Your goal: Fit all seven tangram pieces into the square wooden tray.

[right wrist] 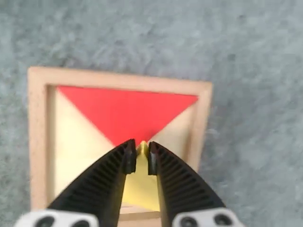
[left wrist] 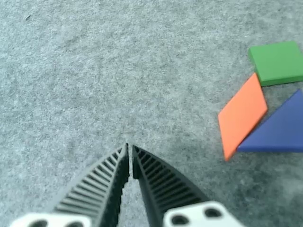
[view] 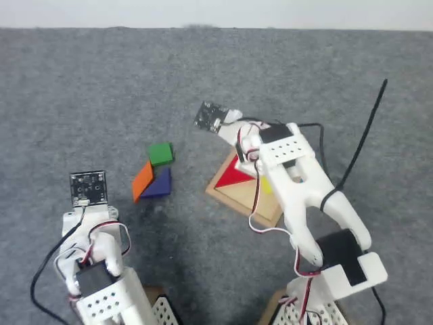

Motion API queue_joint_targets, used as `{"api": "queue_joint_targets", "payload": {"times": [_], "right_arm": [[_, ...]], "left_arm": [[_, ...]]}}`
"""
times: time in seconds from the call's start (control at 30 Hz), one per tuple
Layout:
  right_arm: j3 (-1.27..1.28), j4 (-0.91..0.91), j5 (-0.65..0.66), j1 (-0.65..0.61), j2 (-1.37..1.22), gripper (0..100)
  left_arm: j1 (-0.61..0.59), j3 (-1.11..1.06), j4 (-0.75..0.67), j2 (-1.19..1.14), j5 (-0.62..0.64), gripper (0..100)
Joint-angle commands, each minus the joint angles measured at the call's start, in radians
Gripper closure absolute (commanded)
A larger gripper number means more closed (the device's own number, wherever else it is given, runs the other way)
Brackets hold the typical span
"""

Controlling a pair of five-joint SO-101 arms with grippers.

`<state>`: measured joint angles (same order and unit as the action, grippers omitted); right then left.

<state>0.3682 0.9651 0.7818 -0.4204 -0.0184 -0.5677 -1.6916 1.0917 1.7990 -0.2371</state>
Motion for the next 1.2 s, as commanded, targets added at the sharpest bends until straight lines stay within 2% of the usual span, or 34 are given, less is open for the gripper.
{"api": "queue_joint_targets", "payload": {"times": [0.0,0.17,0.3,0.4,0.5,0.6,0.67,0.8,0.9,1.17], "right_arm": [[-0.16,0.008,-0.017,0.019,-0.048,98.9],[-0.301,0.01,-0.017,0.039,-0.166,97.9],[-0.356,0.047,-0.02,0.031,-0.18,88.1],[-0.41,0.113,-0.072,0.031,-0.153,81.8],[-0.436,0.209,-0.121,0.036,-0.065,82.7],[-0.333,0.231,-0.16,0.028,0.064,86.8],[-0.189,0.165,-0.181,0.001,0.147,88.7],[0.164,-0.137,-0.295,-0.053,0.262,93.4],[0.293,-0.28,-0.358,-0.058,0.263,98.0],[0.209,-0.257,-0.354,0.005,0.068,99.1]], "left_arm": [[0.0,0.008,0.003,0.015,-0.011,98],[0.0,0.008,0.003,0.015,-0.011,98],[0.0,0.008,0.003,0.015,-0.011,98],[0.0,0.008,0.003,0.015,-0.011,98],[0.0,0.008,0.003,0.015,-0.011,98],[0.0,0.008,0.003,0.015,-0.011,98],[0.0,0.008,0.003,0.015,-0.011,98],[0.0,0.008,0.003,0.015,-0.011,98],[0.0,0.008,0.003,0.015,-0.011,98],[0.0,0.008,0.003,0.015,-0.011,98]]}}
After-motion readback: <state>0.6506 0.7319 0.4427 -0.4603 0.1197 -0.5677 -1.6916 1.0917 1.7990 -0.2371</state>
